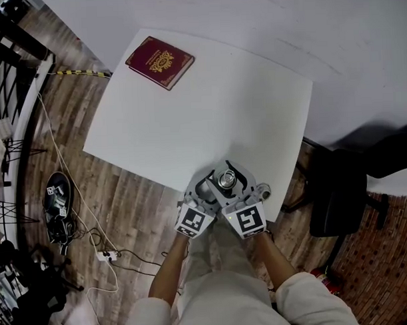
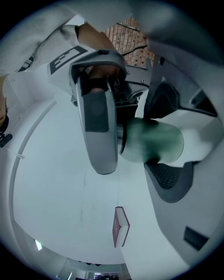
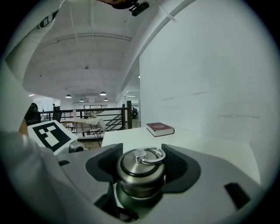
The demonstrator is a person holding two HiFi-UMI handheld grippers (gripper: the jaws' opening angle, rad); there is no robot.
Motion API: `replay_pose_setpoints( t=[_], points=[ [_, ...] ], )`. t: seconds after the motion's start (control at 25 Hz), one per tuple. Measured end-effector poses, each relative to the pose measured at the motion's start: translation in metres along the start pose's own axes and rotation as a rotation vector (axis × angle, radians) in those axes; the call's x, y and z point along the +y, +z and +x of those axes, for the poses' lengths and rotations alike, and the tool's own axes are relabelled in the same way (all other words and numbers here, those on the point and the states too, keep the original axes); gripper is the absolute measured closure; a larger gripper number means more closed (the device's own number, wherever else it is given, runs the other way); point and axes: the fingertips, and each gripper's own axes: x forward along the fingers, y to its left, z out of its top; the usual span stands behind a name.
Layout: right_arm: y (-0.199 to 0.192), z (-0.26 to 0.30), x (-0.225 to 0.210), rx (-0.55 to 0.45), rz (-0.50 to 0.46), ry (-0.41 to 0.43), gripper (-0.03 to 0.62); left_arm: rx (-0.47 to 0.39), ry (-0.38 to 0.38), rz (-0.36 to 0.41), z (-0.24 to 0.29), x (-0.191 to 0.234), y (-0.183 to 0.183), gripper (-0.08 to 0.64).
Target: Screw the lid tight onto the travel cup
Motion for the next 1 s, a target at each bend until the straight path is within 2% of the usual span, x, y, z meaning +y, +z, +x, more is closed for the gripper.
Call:
replay_pose_setpoints(
  t=[0.04, 0.12, 0.28, 0.52, 0.72, 0.84, 1.0],
  points=[
    [0.0, 0.0, 0.002, -0.002, 0.005, 0.016, 0.325, 0.0, -0.002, -0.003, 0.0, 0.0, 0.0, 0.248],
    [-0.001, -0.001, 0.004, -0.012, 0.032, 0.041, 0.271, 0.001, -0.006, -0.01, 0.0, -0.001, 0.001, 0.248],
    [-0.001, -0.007, 0.001, -0.024, 0.071, 0.036, 0.261, 0.01, 0.002, -0.023, -0.004, 0.0, -0.001, 0.247],
    [0.003, -0.024, -0.003, -0.024, 0.071, 0.035, 0.259, 0.022, 0.035, -0.038, -0.027, 0.001, -0.004, 0.247],
    [0.012, -0.047, -0.003, -0.035, 0.075, -0.004, 0.261, 0.015, 0.086, -0.064, -0.054, 0.004, 0.0, 0.247],
    [0.021, -0.064, -0.004, -0.044, 0.07, -0.03, 0.281, -0.002, 0.128, -0.082, -0.072, 0.007, 0.01, 0.249],
    [0.024, -0.086, -0.01, -0.054, 0.089, -0.063, 0.366, -0.025, 0.167, -0.107, -0.089, 0.009, 0.024, 0.265]
  ],
)
